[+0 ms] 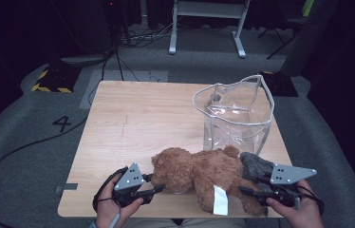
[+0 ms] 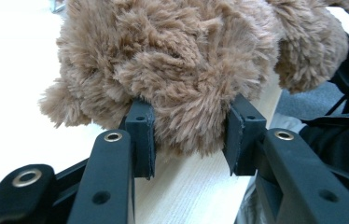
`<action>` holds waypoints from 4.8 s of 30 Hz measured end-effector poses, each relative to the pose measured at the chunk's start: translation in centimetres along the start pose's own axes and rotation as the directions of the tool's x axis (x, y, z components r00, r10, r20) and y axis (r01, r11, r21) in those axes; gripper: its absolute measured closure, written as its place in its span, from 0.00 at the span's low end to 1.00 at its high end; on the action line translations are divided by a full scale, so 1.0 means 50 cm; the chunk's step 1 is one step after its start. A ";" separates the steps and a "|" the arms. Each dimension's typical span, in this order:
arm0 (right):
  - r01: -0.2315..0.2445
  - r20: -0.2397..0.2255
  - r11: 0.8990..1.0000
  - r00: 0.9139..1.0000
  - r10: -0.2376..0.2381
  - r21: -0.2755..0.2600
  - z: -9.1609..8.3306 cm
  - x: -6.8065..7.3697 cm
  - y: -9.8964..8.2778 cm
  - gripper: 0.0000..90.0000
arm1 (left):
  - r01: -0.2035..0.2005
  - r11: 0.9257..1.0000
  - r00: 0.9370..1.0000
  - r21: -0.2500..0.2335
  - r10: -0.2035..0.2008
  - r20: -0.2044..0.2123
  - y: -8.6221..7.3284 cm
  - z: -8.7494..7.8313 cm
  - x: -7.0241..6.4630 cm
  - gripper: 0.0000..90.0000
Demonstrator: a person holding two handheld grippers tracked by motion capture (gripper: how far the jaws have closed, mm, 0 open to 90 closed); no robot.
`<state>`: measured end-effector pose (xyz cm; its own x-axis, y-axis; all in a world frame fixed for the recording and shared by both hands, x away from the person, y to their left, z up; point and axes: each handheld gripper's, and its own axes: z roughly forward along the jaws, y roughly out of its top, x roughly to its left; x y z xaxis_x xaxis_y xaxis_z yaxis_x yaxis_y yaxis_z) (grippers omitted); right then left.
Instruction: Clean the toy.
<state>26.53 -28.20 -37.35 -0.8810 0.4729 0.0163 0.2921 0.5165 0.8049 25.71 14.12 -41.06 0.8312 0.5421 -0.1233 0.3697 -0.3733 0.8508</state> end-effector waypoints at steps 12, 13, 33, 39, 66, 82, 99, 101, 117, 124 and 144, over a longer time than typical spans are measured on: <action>-0.043 0.096 0.999 0.995 0.042 0.009 0.076 -0.089 -0.066 0.59 | 0.079 0.982 0.995 0.170 -0.069 -0.067 -0.055 0.076 0.046 0.66; -0.043 0.118 0.999 0.992 0.041 0.018 0.078 -0.095 -0.072 0.56 | 0.084 0.982 0.996 0.167 -0.076 -0.055 -0.057 0.076 0.049 0.66; -0.174 0.271 0.964 0.956 0.117 0.200 0.090 -0.202 -0.203 0.72 | 0.034 0.983 0.999 0.180 -0.035 0.001 -0.044 0.062 0.028 0.69; -0.171 0.231 0.970 0.964 0.129 0.173 0.053 -0.184 -0.170 0.85 | 0.028 0.983 0.999 0.181 -0.030 0.011 -0.038 0.060 0.021 0.69; 0.292 -0.157 0.952 0.940 -0.302 -0.088 0.204 0.102 0.132 0.85 | -0.039 0.985 0.999 0.168 0.037 0.016 -0.014 0.073 -0.016 0.73; 0.220 -0.074 0.975 0.973 -0.217 0.036 0.193 0.028 0.060 0.85 | -0.037 0.986 0.999 0.163 0.036 0.004 -0.022 0.075 -0.003 0.78; 0.082 0.023 0.993 0.996 -0.085 0.081 0.105 -0.039 -0.036 0.85 | -0.011 0.989 1.000 0.147 0.013 -0.011 -0.030 0.076 0.009 0.78; 0.064 0.040 0.994 0.997 -0.068 0.092 0.097 -0.048 -0.048 0.85 | -0.005 0.989 1.000 0.148 0.007 -0.009 -0.031 0.077 0.010 0.78; -0.143 0.344 0.986 0.933 0.105 0.086 0.036 -0.157 -0.158 0.42 | 0.022 0.984 1.000 0.179 -0.020 -0.015 -0.035 0.077 0.014 0.76; -0.121 0.301 0.993 0.947 0.111 0.013 0.000 -0.101 -0.156 0.37 | 0.019 0.983 1.000 0.180 -0.016 -0.016 -0.035 0.075 0.011 0.76; -0.071 0.023 0.990 0.997 0.069 0.121 0.112 -0.002 -0.156 0.71 | 0.002 0.981 1.000 0.192 -0.002 -0.001 -0.031 0.071 -0.005 0.76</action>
<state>26.41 -28.27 -46.95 -0.8499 0.5237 0.0579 0.3970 0.5642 0.7240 26.39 11.88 -44.14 0.8301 0.5435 -0.1245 0.4444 -0.5100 0.7365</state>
